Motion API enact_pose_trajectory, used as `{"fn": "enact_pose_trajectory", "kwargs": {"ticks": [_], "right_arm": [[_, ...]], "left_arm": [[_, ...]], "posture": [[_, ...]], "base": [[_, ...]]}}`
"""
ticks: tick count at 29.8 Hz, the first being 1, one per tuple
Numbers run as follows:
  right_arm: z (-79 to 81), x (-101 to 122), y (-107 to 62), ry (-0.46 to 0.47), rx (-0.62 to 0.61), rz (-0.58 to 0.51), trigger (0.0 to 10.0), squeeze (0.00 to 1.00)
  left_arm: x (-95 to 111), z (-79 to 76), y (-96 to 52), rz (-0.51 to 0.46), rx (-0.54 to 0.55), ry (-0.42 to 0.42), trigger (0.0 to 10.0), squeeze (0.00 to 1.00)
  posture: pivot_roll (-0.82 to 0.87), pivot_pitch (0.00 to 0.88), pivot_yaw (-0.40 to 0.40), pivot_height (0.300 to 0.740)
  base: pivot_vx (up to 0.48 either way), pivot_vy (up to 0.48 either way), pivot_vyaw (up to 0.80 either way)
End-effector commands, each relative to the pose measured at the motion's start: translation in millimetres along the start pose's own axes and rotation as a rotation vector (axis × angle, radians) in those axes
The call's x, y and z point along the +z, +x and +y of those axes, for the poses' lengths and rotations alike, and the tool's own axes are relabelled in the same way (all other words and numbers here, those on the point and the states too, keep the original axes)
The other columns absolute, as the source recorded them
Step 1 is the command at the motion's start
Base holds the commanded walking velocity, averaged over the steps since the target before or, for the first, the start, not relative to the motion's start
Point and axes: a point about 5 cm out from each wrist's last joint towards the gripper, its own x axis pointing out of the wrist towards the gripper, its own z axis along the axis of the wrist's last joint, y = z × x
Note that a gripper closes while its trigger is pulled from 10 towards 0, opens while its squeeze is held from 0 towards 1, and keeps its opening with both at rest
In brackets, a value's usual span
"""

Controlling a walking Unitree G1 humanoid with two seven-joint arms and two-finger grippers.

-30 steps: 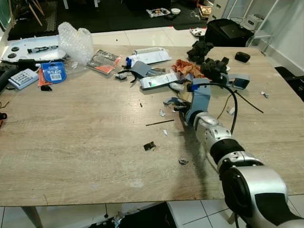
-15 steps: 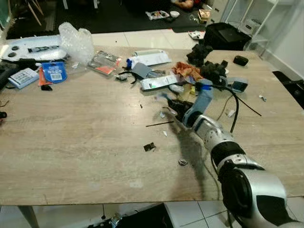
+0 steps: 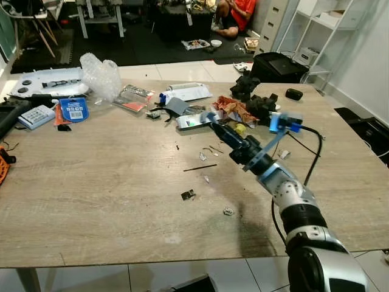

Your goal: Picking trash to rubbish bin

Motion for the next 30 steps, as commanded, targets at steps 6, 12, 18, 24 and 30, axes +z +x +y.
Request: {"fn": "enact_pose_trajectory", "kwargs": {"ticks": [6, 12, 18, 24, 30], "right_arm": [[34.9, -34.6, -11.5, 0.132, 0.237, 0.093, 0.0, 0.0], [39.3, -68.5, -19.3, 0.202, 0.135, 0.113, 10.0, 0.0], [46.2, -80.4, -25.9, 0.217, 0.02, 0.117, 10.0, 0.0], [35.5, -88.9, -35.5, 0.188, -0.196, 0.136, 10.0, 0.0], [26.3, -100.1, -46.7, 0.175, -0.369, 0.144, 10.0, 0.0]], "left_arm": [[-1.0, -9.4, 0.9, 0.025, -0.029, 0.005, 10.0, 0.0], [1.1, -12.3, 1.5, 0.032, -0.043, 0.026, 10.0, 0.0], [-1.1, -13.1, 1.5, 0.058, -0.055, 0.052, 10.0, 0.0], [2.8, -13.8, 2.2, 0.061, -0.068, 0.109, 10.0, 0.0], [7.2, -13.9, 2.8, 0.059, -0.076, 0.144, 10.0, 0.0]], "posture": [[0.01, 0.093, -0.018, 0.74], [-0.03, 0.08, 0.001, 0.74], [-0.09, 0.093, 0.03, 0.74], [-0.13, 0.112, 0.048, 0.74], [-0.14, 0.12, 0.07, 0.74]], "base": [[0.0, 0.0, 0.0], [0.0, 0.0, 0.0], [-0.094, 0.0, 0.0], [-0.291, 0.0, 0.0], [-0.316, 0.0, 0.0]]}}
